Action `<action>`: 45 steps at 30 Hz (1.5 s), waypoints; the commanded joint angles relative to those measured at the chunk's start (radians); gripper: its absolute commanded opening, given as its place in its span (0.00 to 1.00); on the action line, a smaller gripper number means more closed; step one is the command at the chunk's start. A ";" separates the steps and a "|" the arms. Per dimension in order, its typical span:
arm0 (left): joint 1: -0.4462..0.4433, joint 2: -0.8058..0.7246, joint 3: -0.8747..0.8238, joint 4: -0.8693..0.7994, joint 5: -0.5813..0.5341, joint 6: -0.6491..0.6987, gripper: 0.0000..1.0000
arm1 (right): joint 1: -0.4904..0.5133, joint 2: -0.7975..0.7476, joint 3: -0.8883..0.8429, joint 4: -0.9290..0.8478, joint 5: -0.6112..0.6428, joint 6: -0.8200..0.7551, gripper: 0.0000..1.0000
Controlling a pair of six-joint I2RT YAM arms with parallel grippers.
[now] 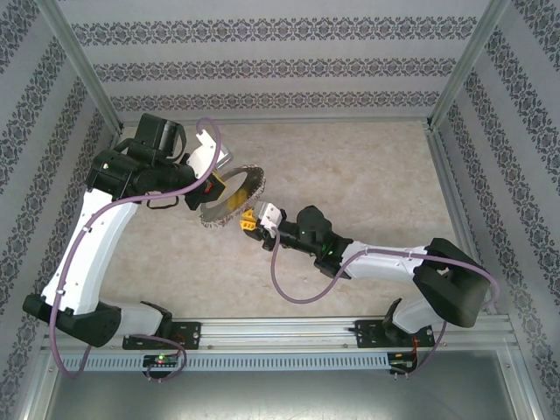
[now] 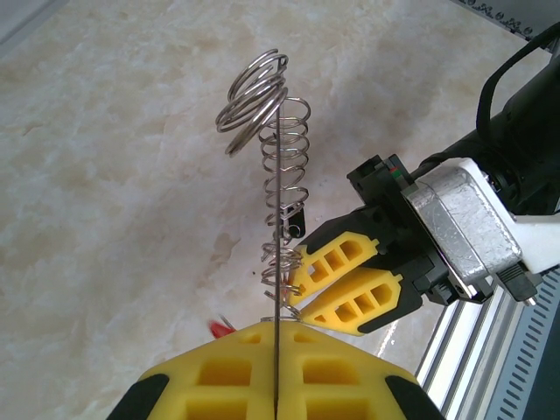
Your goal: Put the keys on the keyring
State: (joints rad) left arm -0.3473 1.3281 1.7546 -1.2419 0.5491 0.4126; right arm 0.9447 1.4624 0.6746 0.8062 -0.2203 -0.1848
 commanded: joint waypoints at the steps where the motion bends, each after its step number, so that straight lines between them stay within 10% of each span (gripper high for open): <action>1: -0.011 -0.024 0.009 0.031 0.035 0.007 0.00 | 0.014 0.004 0.013 0.058 0.013 0.013 0.16; 45: -0.018 -0.042 -0.017 0.061 0.034 -0.013 0.00 | 0.058 -0.019 -0.012 0.089 0.125 -0.051 0.10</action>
State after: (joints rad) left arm -0.3481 1.3117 1.7447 -1.2263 0.5537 0.4114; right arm 0.9932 1.4620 0.6609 0.8497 -0.0902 -0.2413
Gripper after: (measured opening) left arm 0.072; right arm 0.105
